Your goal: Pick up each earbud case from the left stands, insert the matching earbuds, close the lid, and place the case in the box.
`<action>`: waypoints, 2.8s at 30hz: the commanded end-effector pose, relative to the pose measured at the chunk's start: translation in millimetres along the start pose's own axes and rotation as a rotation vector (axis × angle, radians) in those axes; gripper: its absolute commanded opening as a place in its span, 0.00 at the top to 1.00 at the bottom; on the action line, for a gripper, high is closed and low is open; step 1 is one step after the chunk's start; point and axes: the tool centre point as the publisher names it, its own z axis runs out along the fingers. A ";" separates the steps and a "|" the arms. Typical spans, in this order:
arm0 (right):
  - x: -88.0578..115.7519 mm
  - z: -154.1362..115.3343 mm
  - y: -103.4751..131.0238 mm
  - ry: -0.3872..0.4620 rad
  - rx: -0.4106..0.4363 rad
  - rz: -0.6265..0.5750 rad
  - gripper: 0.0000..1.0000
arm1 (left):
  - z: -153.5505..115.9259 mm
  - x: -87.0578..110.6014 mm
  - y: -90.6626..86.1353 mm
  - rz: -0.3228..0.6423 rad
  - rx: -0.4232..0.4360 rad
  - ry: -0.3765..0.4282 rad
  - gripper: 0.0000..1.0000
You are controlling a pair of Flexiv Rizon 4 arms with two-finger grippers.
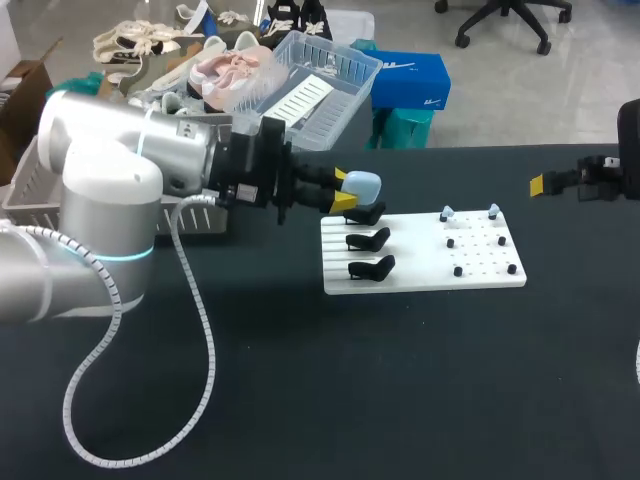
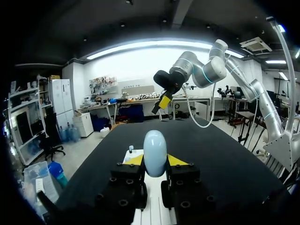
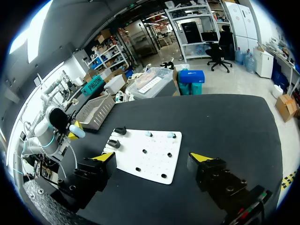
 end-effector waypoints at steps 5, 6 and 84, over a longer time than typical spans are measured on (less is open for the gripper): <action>-0.1 0.2 -1.5 0.001 -0.006 -0.002 0.00 | 0.1 0.2 -2.5 0.002 -0.012 -0.002 1.00; -0.1 0.2 -1.5 0.001 -0.006 -0.002 0.00 | 0.1 0.2 -2.5 0.002 -0.012 -0.002 1.00; 33.9 16.9 98.9 0.116 -0.113 -0.195 0.00 | 64.6 29.2 -9.0 -0.029 0.063 -0.188 1.00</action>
